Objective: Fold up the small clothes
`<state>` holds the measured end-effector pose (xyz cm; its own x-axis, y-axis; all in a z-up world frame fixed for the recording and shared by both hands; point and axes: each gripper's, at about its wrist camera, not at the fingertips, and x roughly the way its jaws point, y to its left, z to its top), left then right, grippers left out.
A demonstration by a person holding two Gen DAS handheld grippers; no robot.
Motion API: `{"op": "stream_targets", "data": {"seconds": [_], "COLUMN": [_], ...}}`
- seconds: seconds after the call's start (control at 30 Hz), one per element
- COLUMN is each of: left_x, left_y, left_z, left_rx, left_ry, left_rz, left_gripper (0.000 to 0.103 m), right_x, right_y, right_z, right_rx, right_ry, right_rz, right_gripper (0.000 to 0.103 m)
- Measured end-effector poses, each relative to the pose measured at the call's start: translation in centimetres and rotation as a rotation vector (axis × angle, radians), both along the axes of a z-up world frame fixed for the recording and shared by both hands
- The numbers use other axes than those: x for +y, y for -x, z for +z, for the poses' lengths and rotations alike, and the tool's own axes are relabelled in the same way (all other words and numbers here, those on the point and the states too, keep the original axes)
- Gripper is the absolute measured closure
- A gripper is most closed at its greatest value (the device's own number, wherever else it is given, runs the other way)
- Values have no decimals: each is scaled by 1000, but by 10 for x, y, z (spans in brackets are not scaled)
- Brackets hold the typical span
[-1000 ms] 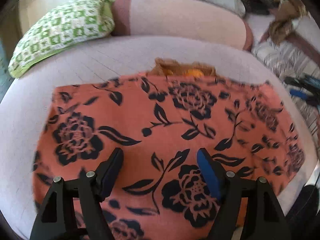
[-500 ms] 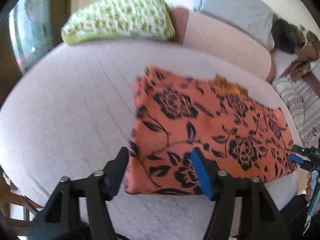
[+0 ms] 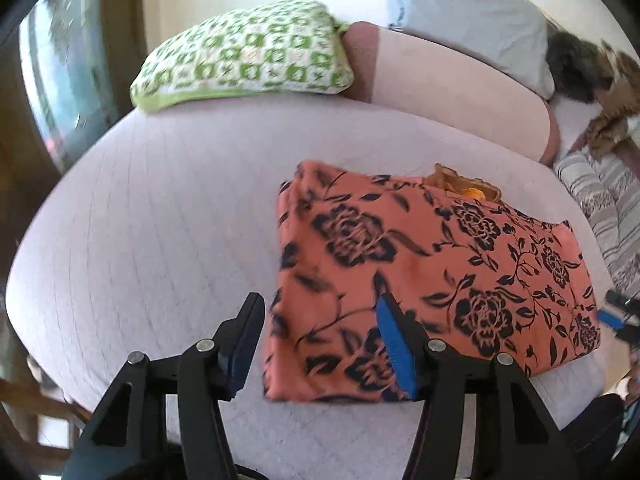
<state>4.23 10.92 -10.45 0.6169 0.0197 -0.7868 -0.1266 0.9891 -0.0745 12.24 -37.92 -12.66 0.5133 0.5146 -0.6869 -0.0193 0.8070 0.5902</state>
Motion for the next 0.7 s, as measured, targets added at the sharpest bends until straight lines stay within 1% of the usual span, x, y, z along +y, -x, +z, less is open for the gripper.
{"op": "stream_targets", "data": {"seconds": [0.03,0.07,0.1,0.13,0.2,0.23,0.27,0.33,0.43,0.5,0.57,0.6,0.63,0.67,0.7], "left_x": [-4,-9,-13,-17,-28,-31,-33,-38,-41,-42,-44,-45,-45,-45,-45], "left_y": [-4,-10,-15,-21,-29,-32,-35,-40,-47,-52,-54,-54,-54,-54,-54], "left_z": [0,-3,-5,-8,-11,-13,-12,-11,-11,-13,-13,-14,-14,-14,-14], "left_rx": [4,19,31,39,54,59,58,48,52,58,63,66,68,71,73], "left_ry": [-9,-17,-18,-18,-32,-37,-42,-69,-83,-74,-76,-78,-78,-79,-81], "left_rz": [-9,-15,-15,-16,-19,-26,-35,-44,-51,-52,-52,-53,-55,-56,-60], "left_gripper": [44,44,44,44,44,44,44,42,42,42,42,42,42,42,42], "right_x": [4,6,9,7,1,-6,-10,-5,8,12,9,4,-3,-9,-17], "right_y": [-3,-6,-10,-16,-29,-32,-29,-30,-44,-59,-86,-102,-119,-129,-127], "right_z": [3,5,3,-4,-34,-47,-44,-24,15,24,12,-3,-28,-48,-50], "right_rx": [-15,-28,-34,-25,56,87,65,60,-62,-105,-89,-46,41,113,84], "right_ry": [-11,-21,-25,-19,32,-12,-49,-52,-27,-36,-38,-27,-9,-36,-111], "right_rz": [18,33,40,34,-13,-45,-74,-64,-13,2,-15,-37,-70,-88,-128], "right_gripper": [27,25,23,18,17,18,18,18,18,16,12,12,12,12,12]}}
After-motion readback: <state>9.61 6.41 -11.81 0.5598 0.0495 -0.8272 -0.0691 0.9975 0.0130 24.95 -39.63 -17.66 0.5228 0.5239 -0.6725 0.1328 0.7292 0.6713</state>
